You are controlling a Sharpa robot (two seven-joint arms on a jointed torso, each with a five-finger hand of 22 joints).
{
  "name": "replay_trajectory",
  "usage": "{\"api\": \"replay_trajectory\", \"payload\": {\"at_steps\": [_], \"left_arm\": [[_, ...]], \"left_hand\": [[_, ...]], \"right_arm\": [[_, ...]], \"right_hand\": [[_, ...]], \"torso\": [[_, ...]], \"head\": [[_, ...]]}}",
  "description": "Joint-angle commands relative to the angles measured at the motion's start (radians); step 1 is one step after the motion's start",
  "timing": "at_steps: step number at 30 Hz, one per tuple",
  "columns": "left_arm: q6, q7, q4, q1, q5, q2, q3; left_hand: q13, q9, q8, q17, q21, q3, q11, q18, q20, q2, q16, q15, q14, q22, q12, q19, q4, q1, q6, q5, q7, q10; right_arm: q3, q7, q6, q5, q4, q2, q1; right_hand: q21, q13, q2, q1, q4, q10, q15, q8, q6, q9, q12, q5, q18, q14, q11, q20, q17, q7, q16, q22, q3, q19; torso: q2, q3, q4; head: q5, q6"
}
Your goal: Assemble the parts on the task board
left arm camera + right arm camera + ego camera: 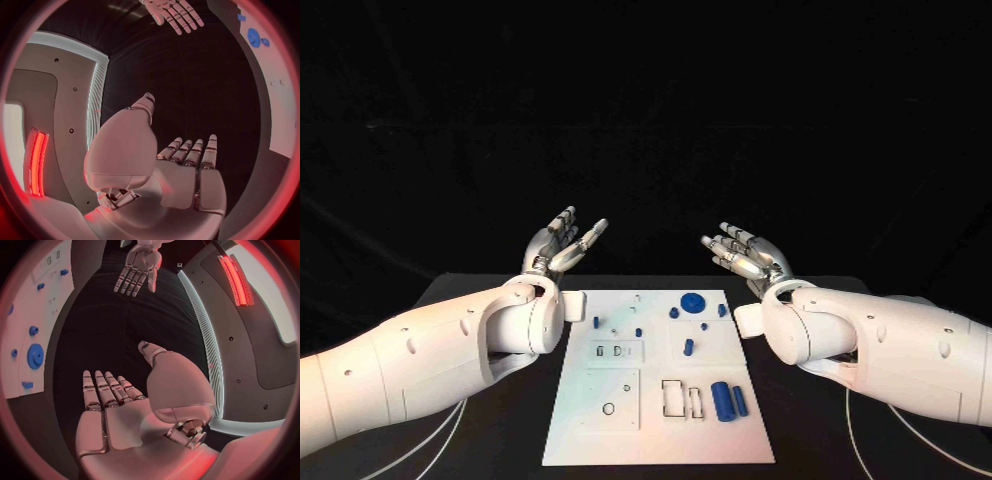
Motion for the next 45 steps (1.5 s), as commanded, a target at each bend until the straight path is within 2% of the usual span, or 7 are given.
{"api": "replay_trajectory", "payload": {"at_steps": [1, 4, 7, 14, 26, 36, 45], "left_arm": [[0.090, 0.037, -0.005, 0.004, 0.005, 0.004, 0.000], [0.090, 0.037, -0.005, 0.004, 0.005, 0.004, 0.000], [0.104, 0.048, 0.054, 0.005, 0.006, -0.069, 0.000], [0.105, 0.055, 0.098, 0.007, 0.006, -0.105, 0.000], [0.119, 0.036, 0.161, 0.025, 0.006, -0.154, 0.000], [0.156, 0.012, 0.245, 0.042, -0.011, -0.203, 0.000], [0.175, 0.004, 0.313, 0.054, -0.014, -0.232, 0.002]], "left_hand": [[0.007, 0.010, 0.016, 0.018, 0.016, 0.017, 0.026, 0.021, 0.016, 0.014, 0.028, 0.030, 0.080, 0.007, 0.011, 0.029, 0.014, 0.065, 0.049, 0.003, 0.105, 0.046], [0.016, 0.025, 0.040, 0.034, 0.034, 0.029, 0.044, 0.023, 0.016, 0.029, 0.055, 0.033, 0.157, 0.017, 0.025, 0.096, 0.011, 0.080, 0.129, -0.002, 0.120, 0.126], [0.034, 0.056, 0.088, 0.068, 0.100, 0.048, 0.080, 0.045, 0.014, 0.052, 0.118, 0.034, 0.348, 0.045, 0.066, 0.314, 0.001, 0.095, 0.280, -0.007, 0.134, 0.349], [0.053, 0.109, 0.177, 0.129, 0.191, 0.077, 0.054, 0.128, 0.012, 0.056, 0.230, -0.018, 0.682, 0.069, 0.131, 0.559, -0.023, 0.111, 0.550, -0.011, 0.133, 0.740], [0.052, 0.126, 0.206, 0.151, 0.205, 0.113, 0.030, 0.139, 0.003, 0.040, 0.249, -0.046, 0.783, 0.057, 0.122, 0.624, -0.042, 0.112, 0.676, -0.011, 0.121, 0.853], [0.052, 0.127, 0.208, 0.165, 0.218, 0.132, 0.021, 0.140, -0.008, 0.027, 0.261, -0.058, 0.820, 0.057, 0.114, 0.658, -0.056, 0.117, 0.695, -0.012, 0.111, 0.882], [0.052, 0.127, 0.208, 0.166, 0.220, 0.134, 0.020, 0.140, -0.010, 0.024, 0.260, -0.059, 0.821, 0.057, 0.112, 0.663, -0.058, 0.118, 0.698, -0.012, 0.110, 0.886]], "right_arm": [[-0.009, -0.077, 0.144, -0.072, -0.008, 0.002, 0.011], [-0.014, -0.086, 0.158, -0.078, -0.011, 0.003, 0.017], [-0.014, -0.047, 0.073, -0.360, -0.035, -0.019, 0.031], [-0.012, -0.055, 0.064, -0.438, -0.039, -0.029, 0.043], [-0.008, -0.097, 0.094, -0.731, -0.056, -0.034, 0.074], [-0.003, -0.303, 0.245, -1.170, -0.077, -0.020, 0.109], [-0.001, -0.439, 0.336, -1.444, -0.089, 0.011, 0.131]], "right_hand": [[0.024, 0.012, -0.028, 0.128, -0.067, 0.155, 0.006, 0.037, 0.123, 0.026, 0.019, -0.021, 0.014, 0.156, 0.007, 0.010, 0.021, 0.152, 0.032, 0.009, 0.026, 0.083], [0.047, 0.021, -0.040, 0.171, -0.112, 0.313, -0.002, 0.072, 0.240, 0.051, 0.035, -0.033, 0.024, 0.313, 0.003, 0.009, 0.041, 0.145, 0.065, 0.018, 0.033, 0.177], [0.065, 0.028, -0.044, 0.189, -0.135, 0.470, -0.009, 0.102, 0.344, 0.070, 0.049, -0.042, 0.035, 0.444, -0.003, 0.009, 0.056, 0.137, 0.090, 0.023, 0.039, 0.264], [0.107, 0.032, -0.045, 0.202, -0.158, 0.616, -0.031, 0.134, 0.478, 0.091, 0.044, -0.043, 0.060, 0.559, -0.026, 0.007, 0.062, 0.120, 0.101, 0.036, 0.060, 0.478], [0.131, 0.032, -0.078, 0.178, -0.147, 0.752, -0.079, 0.166, 0.650, 0.106, 0.041, -0.039, 0.078, 0.737, -0.061, -0.021, 0.077, 0.102, 0.142, 0.036, 0.100, 0.622], [0.152, 0.032, -0.125, 0.166, -0.130, 0.799, -0.117, 0.167, 0.689, 0.107, 0.033, -0.085, 0.078, 0.856, -0.085, -0.060, 0.110, 0.076, 0.175, 0.038, 0.122, 0.732], [0.337, 0.055, -0.155, 0.163, -0.106, 0.951, -0.220, 0.180, 0.742, 0.127, 0.052, -0.066, 0.076, 1.192, -0.161, -0.190, 0.313, 0.016, 0.423, 0.127, 0.087, 1.037]], "torso": [[-0.001, -0.0001, -0.0004], [-0.001, -0.0001, -0.0004], [0.025, -0.0063, 0.0124], [0.045, -0.0069, 0.0148], [0.080, -0.0104, 0.0259], [0.121, -0.0194, 0.0396], [0.152, -0.0250, 0.0493]], "head": [[0.000, 0.000], [0.000, 0.000], [-0.006, -0.016], [-0.007, -0.015], [-0.018, -0.017], [-0.041, -0.016], [-0.059, -0.028]]}}
